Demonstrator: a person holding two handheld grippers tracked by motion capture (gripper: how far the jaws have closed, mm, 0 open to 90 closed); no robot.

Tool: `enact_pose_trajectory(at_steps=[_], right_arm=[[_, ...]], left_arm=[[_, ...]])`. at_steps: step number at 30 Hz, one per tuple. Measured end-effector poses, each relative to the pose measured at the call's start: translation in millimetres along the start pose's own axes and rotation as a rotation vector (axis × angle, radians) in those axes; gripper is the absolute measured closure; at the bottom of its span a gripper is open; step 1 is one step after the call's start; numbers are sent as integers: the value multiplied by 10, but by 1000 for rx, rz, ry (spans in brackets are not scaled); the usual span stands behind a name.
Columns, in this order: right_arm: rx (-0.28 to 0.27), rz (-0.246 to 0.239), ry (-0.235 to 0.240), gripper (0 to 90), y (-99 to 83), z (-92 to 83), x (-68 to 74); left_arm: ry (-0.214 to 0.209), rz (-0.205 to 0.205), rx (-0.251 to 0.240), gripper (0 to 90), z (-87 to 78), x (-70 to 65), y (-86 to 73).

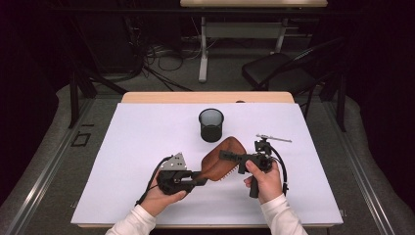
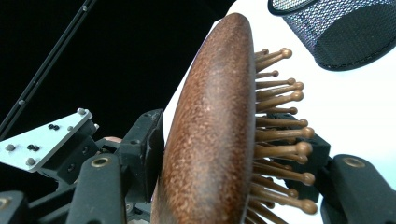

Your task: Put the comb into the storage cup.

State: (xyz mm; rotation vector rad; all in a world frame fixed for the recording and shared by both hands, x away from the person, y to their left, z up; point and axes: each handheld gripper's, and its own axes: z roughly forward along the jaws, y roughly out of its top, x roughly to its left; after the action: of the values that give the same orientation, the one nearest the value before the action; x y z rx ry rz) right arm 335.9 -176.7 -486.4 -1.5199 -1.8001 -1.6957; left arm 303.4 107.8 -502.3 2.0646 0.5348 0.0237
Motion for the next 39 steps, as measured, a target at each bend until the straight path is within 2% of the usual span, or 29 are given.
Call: enact_pose_trajectory(at_steps=[7,19,25,36,39], right_arm=[[-8,11,3,402,-17,9,-23],[11,91,23,443,-28,-7,-52],[23,115,24,457,-30,-10,-65],[38,147,40,483,-31,-18,-96],[38,151,43,486,-34,-15,-103]], left_arm=[[-4,0,8,728,20,18,-17],[-12,1,14,729,45,21,-31],[-18,0,20,729,67,24,-43],[-11,-3,26,729,94,11,-52],[1,-2,31,729,95,7,-53]])
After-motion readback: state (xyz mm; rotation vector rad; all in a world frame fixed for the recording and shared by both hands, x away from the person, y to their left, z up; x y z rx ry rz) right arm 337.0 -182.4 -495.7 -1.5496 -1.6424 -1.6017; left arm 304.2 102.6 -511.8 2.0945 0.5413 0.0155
